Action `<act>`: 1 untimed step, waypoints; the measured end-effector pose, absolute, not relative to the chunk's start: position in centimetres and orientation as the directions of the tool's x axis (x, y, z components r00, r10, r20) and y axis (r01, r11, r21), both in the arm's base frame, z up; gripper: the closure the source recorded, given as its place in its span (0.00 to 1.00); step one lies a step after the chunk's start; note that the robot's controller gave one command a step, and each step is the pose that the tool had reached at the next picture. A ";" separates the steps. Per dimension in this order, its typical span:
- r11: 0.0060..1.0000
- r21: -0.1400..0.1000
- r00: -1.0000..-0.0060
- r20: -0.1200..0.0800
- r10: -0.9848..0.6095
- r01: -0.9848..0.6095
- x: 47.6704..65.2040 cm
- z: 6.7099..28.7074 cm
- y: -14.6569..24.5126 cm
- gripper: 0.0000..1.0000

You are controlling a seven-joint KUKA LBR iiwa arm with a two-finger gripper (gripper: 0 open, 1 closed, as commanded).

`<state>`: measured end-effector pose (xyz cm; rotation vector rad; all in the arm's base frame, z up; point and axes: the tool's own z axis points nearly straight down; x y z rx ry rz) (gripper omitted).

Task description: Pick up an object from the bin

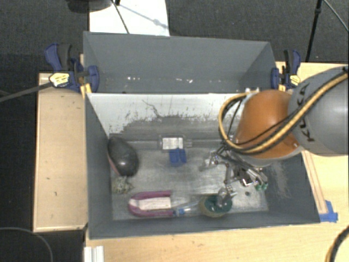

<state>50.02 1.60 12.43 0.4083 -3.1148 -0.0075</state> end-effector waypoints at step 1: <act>0.942 0.000 -0.942 -0.001 -0.335 -0.335 48.0 11.4 1.0 0.00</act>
Offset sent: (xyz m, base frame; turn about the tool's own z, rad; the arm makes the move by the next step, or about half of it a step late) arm -0.0211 -0.0060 -0.0107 -0.0825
